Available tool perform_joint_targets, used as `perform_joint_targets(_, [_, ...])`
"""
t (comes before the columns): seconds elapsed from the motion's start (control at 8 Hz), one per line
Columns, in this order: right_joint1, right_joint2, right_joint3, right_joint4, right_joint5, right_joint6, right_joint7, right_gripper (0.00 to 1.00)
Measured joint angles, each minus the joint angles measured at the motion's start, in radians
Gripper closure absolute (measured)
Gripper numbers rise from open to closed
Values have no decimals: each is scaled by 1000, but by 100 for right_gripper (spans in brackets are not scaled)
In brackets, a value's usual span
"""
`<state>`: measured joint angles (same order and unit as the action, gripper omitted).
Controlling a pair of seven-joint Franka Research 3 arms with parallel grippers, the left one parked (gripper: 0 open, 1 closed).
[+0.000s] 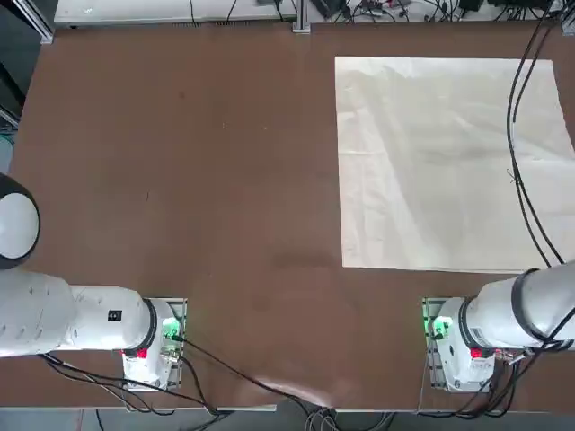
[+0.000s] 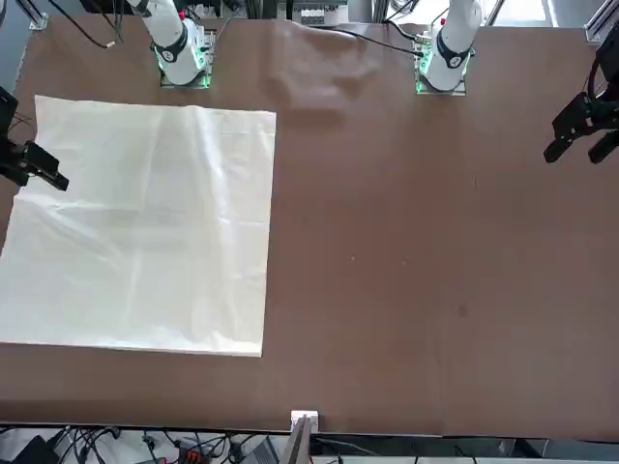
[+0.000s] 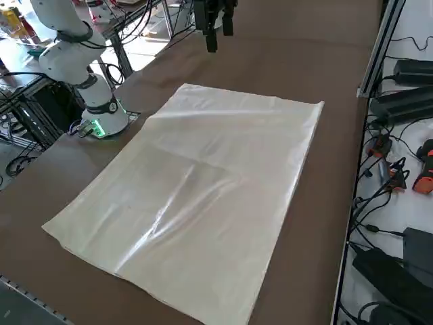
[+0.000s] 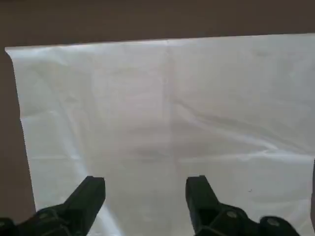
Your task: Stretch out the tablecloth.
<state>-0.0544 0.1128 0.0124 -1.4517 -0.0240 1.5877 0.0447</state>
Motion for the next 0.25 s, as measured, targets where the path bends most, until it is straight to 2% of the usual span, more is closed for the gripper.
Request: perform_joint_targets(0.25, [0, 0, 0, 0, 0, 0, 0, 0])
